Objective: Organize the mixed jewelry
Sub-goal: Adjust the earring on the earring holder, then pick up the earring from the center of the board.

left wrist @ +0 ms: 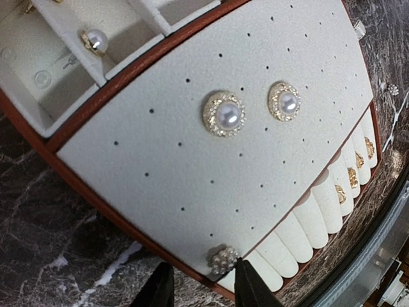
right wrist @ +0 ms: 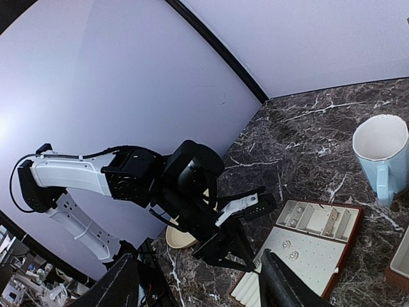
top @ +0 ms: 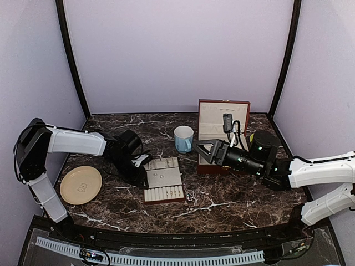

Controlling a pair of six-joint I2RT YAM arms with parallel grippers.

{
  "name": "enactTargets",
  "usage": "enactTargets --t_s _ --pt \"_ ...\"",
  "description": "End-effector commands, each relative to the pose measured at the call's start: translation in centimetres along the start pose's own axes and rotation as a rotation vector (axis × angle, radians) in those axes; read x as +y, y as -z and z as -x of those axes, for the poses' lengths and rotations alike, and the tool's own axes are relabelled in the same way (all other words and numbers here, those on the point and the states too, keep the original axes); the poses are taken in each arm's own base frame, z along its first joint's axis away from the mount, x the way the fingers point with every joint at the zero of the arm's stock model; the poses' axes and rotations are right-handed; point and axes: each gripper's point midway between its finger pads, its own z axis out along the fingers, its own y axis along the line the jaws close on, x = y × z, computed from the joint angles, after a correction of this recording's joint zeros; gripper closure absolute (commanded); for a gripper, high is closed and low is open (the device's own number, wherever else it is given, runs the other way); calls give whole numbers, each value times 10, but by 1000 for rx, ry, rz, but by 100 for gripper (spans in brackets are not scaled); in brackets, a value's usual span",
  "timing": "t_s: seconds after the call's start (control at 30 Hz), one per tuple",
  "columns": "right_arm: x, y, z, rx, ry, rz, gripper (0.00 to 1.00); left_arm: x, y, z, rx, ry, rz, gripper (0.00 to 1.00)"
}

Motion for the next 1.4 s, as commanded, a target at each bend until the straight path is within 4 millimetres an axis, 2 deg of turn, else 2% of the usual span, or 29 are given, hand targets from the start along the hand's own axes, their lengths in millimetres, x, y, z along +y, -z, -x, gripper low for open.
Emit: enactTargets --t_s 0.0,0.13,0.23,0.4,0.57,0.7,0.8,0.9,1.0,1.17,1.23,1.27,1.3,1.37 --pt "11 -2 13 -38 3 31 36 1 1 9 -23 -20 9 65" --pt "9 -1 13 -35 6 17 36 -1 11 15 -62 -40 14 65" --pt "5 0 11 -24 9 -6 36 -5 21 19 -108 -55 13 58" --pt "-13 10 -4 54 15 -111 36 -5 59 38 -274 -95 82 47" --pt "-45 32 -30 193 30 -315 38 -3 109 57 -460 -103 140 33" --pt "-74 50 -60 347 17 -510 38 6 133 69 -519 -62 108 31" --pt "-83 50 -77 422 4 -606 40 10 151 83 -571 -50 59 30" --pt "-94 47 -97 504 -8 -695 42 25 174 96 -650 -31 50 30" --pt "-113 51 -119 599 -17 -807 45 33 198 107 -745 -51 79 30" --pt "-135 59 -141 708 -4 -939 49 45 213 108 -829 -108 180 30" --pt "-139 61 -149 730 -19 -956 52 51 204 101 -827 -107 195 29" --pt "-139 61 -153 736 -29 -953 54 51 205 102 -846 -111 197 29" --pt "-141 61 -156 735 -39 -949 55 54 197 98 -835 -104 194 29" --pt "-144 61 -162 733 -53 -945 58 53 196 99 -838 -105 180 29"
